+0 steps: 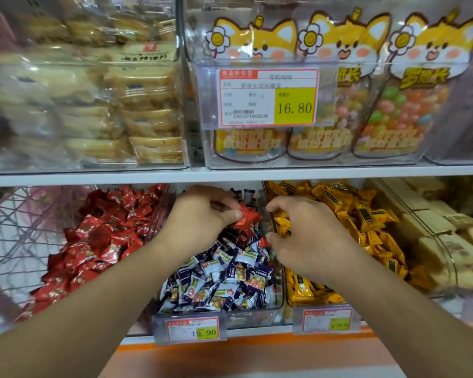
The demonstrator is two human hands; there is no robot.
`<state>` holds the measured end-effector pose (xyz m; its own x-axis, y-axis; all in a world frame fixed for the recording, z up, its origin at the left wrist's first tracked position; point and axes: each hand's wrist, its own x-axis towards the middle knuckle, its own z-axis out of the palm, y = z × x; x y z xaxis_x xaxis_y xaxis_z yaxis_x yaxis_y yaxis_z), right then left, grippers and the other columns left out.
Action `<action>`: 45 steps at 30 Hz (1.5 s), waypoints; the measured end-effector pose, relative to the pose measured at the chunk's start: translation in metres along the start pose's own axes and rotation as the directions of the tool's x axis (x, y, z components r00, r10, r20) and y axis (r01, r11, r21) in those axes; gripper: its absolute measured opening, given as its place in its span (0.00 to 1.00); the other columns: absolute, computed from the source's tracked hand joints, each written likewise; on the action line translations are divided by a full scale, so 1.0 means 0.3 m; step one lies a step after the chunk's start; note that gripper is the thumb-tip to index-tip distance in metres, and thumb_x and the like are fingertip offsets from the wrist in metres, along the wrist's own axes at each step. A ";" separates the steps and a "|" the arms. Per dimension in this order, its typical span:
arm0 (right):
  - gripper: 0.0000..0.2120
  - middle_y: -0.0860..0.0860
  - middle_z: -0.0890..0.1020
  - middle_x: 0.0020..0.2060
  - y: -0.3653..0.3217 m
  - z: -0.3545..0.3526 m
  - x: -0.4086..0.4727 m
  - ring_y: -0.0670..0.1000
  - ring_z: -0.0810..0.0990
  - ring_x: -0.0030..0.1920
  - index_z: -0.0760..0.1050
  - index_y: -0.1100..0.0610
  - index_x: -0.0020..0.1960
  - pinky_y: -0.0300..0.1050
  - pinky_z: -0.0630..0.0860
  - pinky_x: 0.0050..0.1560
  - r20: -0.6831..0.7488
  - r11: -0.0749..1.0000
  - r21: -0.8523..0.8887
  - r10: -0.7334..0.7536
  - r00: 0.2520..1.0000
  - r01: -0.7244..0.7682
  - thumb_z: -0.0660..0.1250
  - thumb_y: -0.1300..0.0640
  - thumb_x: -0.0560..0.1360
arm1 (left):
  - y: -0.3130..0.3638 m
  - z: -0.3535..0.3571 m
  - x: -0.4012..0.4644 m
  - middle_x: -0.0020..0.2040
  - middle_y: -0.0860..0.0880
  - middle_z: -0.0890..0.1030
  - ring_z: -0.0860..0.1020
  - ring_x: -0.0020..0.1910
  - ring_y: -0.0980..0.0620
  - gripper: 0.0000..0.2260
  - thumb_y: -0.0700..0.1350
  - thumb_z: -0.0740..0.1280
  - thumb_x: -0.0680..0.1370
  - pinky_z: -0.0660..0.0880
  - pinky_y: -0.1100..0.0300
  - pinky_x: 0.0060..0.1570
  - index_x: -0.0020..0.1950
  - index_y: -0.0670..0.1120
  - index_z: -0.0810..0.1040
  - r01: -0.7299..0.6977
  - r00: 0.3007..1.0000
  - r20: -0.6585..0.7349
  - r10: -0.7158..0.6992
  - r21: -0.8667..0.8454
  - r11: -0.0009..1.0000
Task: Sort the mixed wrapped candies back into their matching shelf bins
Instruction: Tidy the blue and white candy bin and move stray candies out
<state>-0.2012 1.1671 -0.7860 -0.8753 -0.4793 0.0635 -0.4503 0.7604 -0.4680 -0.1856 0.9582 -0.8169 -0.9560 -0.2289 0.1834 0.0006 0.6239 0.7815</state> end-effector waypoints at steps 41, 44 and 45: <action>0.19 0.38 0.79 0.63 -0.327 0.131 0.017 0.41 0.77 0.63 0.75 0.44 0.71 0.39 0.72 0.67 -0.081 0.989 0.080 -0.120 0.989 0.127 0.67 0.56 0.82 | -0.232 -0.496 -0.308 0.40 0.59 0.83 0.81 0.33 0.58 0.18 0.38 0.67 0.78 0.73 0.66 0.27 0.55 0.62 0.83 0.142 0.965 -0.242 -0.103 0.153 0.978; 0.18 0.41 0.82 0.56 -0.230 0.059 0.000 0.41 0.78 0.51 0.77 0.45 0.68 0.31 0.73 0.54 -0.113 0.997 -0.032 -0.071 0.991 0.067 0.68 0.57 0.81 | -0.175 -0.446 -0.306 0.43 0.60 0.82 0.78 0.38 0.65 0.16 0.40 0.70 0.77 0.71 0.73 0.35 0.56 0.61 0.83 0.071 0.974 -0.223 -0.025 0.204 0.976; 0.17 0.43 0.83 0.54 -0.198 0.037 -0.004 0.39 0.78 0.44 0.78 0.45 0.68 0.26 0.71 0.46 -0.119 0.997 -0.069 -0.053 0.991 0.045 0.68 0.58 0.81 | -0.158 -0.425 -0.304 0.44 0.61 0.81 0.78 0.42 0.66 0.15 0.41 0.70 0.77 0.72 0.73 0.40 0.56 0.61 0.83 0.030 0.978 -0.209 0.019 0.227 0.974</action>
<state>-0.1715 1.1175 -0.7681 -0.8647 -0.4637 0.1929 -0.5007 0.7662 -0.4028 -0.0610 0.8542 -0.7945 -0.8733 -0.3683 0.3189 -0.0943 0.7699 0.6311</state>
